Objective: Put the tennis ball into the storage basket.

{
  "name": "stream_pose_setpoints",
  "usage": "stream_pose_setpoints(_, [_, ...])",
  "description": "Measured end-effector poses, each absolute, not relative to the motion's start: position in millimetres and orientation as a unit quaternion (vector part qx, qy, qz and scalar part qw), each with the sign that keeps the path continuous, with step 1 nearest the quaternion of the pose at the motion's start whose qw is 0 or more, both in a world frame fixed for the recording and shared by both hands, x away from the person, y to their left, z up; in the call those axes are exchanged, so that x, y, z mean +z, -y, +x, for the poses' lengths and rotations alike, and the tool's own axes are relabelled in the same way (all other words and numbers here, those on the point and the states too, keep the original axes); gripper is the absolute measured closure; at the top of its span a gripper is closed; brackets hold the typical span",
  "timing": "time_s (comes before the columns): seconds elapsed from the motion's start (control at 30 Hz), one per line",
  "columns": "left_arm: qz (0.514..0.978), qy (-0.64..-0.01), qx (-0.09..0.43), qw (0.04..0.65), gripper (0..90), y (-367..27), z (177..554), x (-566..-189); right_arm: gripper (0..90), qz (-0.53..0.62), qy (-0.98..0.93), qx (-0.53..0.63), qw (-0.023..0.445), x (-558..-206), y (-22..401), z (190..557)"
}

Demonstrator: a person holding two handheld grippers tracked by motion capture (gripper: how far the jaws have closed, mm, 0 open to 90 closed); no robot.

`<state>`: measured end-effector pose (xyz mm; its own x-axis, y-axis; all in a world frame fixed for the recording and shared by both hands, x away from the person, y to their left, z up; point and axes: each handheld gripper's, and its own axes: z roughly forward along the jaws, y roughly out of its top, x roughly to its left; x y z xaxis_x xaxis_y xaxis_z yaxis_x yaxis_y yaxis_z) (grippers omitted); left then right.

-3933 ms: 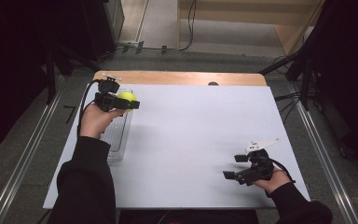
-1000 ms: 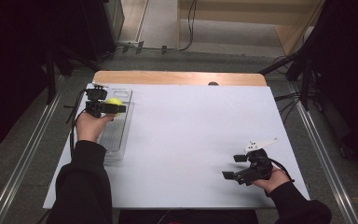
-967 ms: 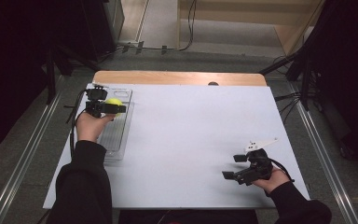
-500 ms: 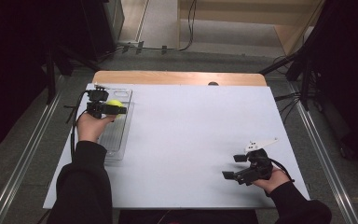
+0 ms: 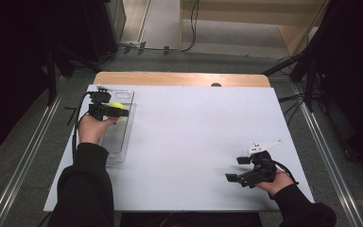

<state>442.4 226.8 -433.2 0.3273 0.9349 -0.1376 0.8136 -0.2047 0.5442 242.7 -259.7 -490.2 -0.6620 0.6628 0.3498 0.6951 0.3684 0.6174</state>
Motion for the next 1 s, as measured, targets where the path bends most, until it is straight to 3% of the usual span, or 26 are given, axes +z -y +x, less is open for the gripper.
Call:
stream_pose_setpoints(0.6, [0.751,-0.564,0.120,0.322,21.9,-234.6,434.4,-402.1,6.2,-0.411,0.827,-0.383,0.023,-490.1,259.5,242.6])
stream_pose_setpoints(1.0, [0.767,-0.531,0.070,0.353,21.9,-219.9,426.6,-376.6,6.2,-0.411,0.827,-0.383,0.023,-490.2,259.7,242.6])
